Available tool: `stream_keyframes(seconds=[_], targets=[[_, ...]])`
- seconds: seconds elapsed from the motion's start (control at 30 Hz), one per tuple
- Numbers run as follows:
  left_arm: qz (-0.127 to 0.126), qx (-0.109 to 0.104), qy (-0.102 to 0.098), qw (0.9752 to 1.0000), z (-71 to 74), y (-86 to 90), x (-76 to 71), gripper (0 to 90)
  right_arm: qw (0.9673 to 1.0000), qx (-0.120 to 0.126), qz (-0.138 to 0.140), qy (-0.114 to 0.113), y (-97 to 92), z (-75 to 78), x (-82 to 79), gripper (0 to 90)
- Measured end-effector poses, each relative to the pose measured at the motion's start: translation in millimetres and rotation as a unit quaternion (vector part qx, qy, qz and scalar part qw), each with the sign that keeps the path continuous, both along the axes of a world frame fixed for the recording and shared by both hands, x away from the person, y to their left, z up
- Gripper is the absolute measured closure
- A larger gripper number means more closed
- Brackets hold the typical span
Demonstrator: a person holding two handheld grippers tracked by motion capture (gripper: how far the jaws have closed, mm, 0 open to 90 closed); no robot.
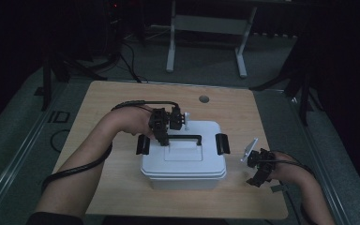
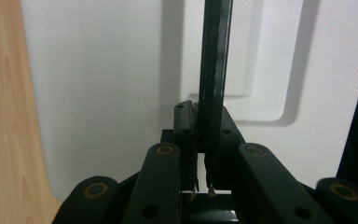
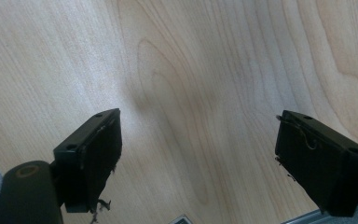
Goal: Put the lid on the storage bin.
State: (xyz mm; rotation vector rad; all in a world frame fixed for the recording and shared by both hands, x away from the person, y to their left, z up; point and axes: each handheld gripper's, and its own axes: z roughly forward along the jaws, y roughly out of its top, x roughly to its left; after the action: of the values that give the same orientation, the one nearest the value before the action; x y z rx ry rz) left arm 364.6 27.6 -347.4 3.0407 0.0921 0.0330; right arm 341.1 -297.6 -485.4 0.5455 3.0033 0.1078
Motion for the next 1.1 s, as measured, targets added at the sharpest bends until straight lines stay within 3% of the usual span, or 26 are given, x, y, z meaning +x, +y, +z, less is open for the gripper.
stream_keyframes(seconds=[0.27, 0.83, 1.1], targets=[[-0.003, 0.003, 0.007, 1.0, -8.6, -16.3, 4.7, 83.4, 1.0, 0.0, -0.001, -0.001, -1.4, -0.3, -1.1, 14.4], [0.002, 0.015, -0.003, 0.9999, -11.6, -11.3, 3.7, 83.4, 1.0, -0.001, 0.003, 0.001, 0.2, -3.5, -1.4, 14.5], [0.01, 0.01, 0.001, 0.9999, -17.4, -7.3, 4.3, 83.3, 1.0, -0.002, 0.004, 0.002, 3.2, -4.3, -0.5, 14.6]])
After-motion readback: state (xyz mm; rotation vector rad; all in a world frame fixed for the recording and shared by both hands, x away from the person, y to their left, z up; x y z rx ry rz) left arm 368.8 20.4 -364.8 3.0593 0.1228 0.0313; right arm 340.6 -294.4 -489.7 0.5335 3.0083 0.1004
